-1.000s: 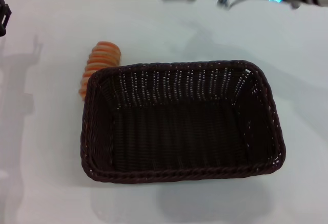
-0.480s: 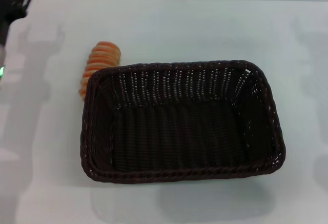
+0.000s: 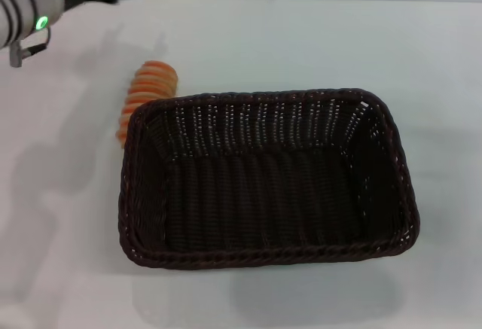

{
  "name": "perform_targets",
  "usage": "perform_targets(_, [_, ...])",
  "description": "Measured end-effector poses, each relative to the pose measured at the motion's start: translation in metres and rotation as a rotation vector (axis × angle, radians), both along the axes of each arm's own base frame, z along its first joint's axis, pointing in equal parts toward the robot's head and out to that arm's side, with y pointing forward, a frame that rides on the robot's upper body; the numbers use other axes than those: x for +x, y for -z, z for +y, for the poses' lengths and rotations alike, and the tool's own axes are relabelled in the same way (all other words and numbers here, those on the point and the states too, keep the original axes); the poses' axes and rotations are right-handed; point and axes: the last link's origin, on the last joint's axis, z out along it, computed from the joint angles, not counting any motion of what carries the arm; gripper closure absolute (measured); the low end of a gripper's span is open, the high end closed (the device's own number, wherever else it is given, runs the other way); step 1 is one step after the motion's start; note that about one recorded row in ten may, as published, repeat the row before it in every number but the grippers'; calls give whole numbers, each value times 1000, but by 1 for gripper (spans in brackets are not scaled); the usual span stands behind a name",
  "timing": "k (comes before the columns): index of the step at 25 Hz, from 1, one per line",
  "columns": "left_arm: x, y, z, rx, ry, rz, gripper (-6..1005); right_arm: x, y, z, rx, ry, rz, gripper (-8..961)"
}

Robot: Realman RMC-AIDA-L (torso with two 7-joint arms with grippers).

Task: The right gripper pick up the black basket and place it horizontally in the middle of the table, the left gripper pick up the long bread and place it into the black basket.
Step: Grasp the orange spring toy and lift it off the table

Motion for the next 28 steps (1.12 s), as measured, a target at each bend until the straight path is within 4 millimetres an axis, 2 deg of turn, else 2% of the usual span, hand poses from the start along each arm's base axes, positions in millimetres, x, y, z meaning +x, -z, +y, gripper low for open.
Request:
perform_targets(5, [25, 17, 3, -231, -126, 53, 176, 4, 4, -7, -18, 15, -9, 131])
perform_targets(9, [27, 35, 7, -311, -219, 146, 186, 4, 6, -8, -29, 14, -15, 131])
perform_targets(14, [32, 49, 7, -370, -276, 172, 199, 3, 7, -6, -37, 10, -22, 131])
perform_targets(28, [16, 72, 11, -418, -346, 200, 234, 6, 8, 3, -73, 20, -35, 131])
